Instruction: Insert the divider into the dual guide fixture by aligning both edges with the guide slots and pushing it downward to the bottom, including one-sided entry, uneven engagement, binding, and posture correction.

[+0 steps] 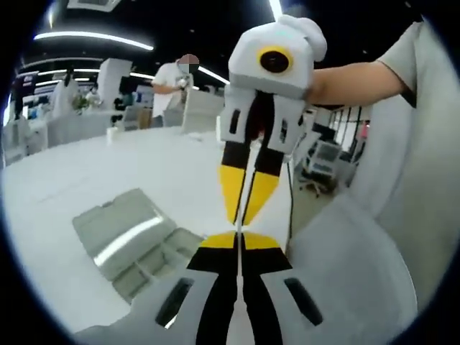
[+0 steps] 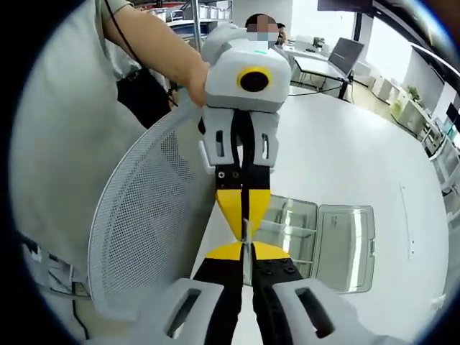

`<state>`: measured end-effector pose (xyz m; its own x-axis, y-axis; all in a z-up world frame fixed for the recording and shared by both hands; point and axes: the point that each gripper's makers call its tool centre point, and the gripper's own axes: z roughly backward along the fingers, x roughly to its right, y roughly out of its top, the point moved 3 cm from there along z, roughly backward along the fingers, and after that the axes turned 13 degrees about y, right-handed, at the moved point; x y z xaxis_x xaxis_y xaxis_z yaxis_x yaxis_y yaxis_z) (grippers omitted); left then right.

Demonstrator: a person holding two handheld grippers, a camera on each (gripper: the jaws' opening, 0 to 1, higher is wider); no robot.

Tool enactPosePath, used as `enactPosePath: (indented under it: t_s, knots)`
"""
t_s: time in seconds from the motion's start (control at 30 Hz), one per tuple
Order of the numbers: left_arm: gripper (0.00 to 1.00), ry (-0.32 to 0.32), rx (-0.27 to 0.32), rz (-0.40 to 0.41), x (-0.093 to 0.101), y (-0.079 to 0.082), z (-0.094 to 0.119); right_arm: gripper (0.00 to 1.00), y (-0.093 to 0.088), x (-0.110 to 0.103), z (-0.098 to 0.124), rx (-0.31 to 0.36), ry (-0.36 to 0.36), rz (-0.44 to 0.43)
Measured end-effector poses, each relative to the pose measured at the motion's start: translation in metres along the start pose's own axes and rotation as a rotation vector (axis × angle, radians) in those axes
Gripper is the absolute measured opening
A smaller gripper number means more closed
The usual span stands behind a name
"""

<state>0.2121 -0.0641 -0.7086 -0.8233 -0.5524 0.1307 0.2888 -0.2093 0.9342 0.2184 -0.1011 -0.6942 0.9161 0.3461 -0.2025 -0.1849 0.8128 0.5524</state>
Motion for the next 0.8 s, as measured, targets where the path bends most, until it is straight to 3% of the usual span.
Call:
enactPosePath:
  t_s: [0.27,0.7,0.8]
  knots:
    - [0.00,-0.005,-0.012,-0.072,0.004,-0.004,0.001,0.00,0.001,-0.002,-0.008,-0.028,0.027,-0.031]
    - [0.01,0.018,-0.026,-0.107,0.000,-0.010,0.006,0.00,0.007,0.002,-0.015,-0.068,0.041,-0.125]
    - [0.00,0.007,-0.031,-0.127,0.003,-0.013,0.008,0.00,0.009,0.001,-0.018,-0.099,0.051,-0.112]
